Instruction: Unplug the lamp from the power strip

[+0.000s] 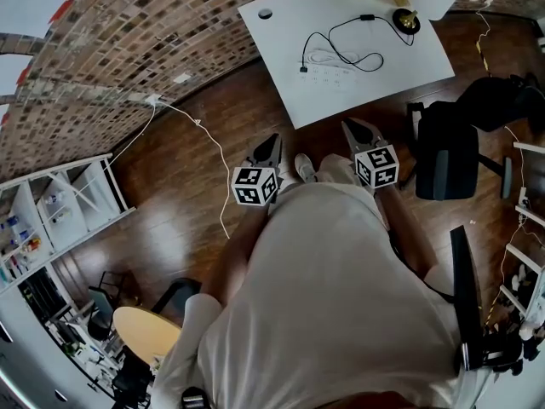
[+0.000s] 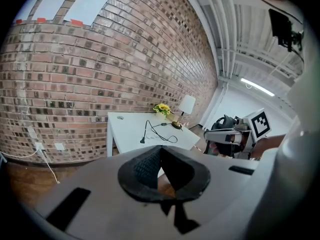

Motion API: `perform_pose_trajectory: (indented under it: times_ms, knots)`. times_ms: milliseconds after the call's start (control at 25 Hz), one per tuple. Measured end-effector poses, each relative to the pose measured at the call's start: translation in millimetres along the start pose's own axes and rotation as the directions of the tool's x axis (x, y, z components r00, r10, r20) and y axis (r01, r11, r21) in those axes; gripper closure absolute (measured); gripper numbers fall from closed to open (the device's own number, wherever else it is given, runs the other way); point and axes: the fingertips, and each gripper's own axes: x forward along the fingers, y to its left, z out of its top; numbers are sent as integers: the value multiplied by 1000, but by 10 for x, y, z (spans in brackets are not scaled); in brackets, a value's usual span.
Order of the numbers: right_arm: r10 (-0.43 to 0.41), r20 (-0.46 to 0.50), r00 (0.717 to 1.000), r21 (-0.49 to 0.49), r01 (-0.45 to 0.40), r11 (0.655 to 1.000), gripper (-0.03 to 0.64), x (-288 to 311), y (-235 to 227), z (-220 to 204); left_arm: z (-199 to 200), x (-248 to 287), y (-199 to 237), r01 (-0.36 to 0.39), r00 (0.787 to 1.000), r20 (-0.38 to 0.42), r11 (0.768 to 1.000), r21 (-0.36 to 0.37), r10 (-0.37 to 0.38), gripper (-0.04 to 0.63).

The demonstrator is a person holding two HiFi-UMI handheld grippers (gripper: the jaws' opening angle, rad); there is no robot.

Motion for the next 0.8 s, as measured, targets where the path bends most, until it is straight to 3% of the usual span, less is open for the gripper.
perform_pose_trajectory:
  times_ms: [320, 800]
  knots:
    - [-13, -16, 1000, 17, 13, 1000, 606, -5, -124, -44, -56, 106, -59, 15, 1000, -26, 1000, -3, -15, 594]
    - [55, -27, 998, -3, -56, 998, 606, 474, -528, 315, 273, 520, 141, -58, 998, -15, 998, -39, 58, 594]
